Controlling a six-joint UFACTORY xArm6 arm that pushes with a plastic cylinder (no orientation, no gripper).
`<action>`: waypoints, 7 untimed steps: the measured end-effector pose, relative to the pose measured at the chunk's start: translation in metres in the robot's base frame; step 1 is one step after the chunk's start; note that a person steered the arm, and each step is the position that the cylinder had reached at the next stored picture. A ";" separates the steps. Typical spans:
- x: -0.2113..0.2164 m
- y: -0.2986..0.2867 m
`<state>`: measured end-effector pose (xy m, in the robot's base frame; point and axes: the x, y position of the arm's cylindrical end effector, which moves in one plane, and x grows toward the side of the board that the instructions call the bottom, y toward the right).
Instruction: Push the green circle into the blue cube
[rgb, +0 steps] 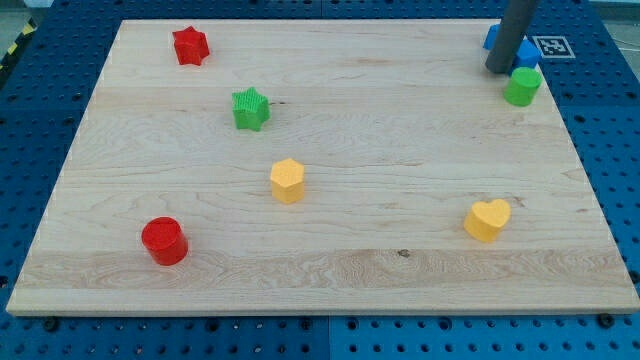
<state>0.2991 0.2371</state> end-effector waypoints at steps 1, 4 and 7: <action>0.008 -0.015; 0.097 -0.029; 0.073 0.017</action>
<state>0.3726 0.2545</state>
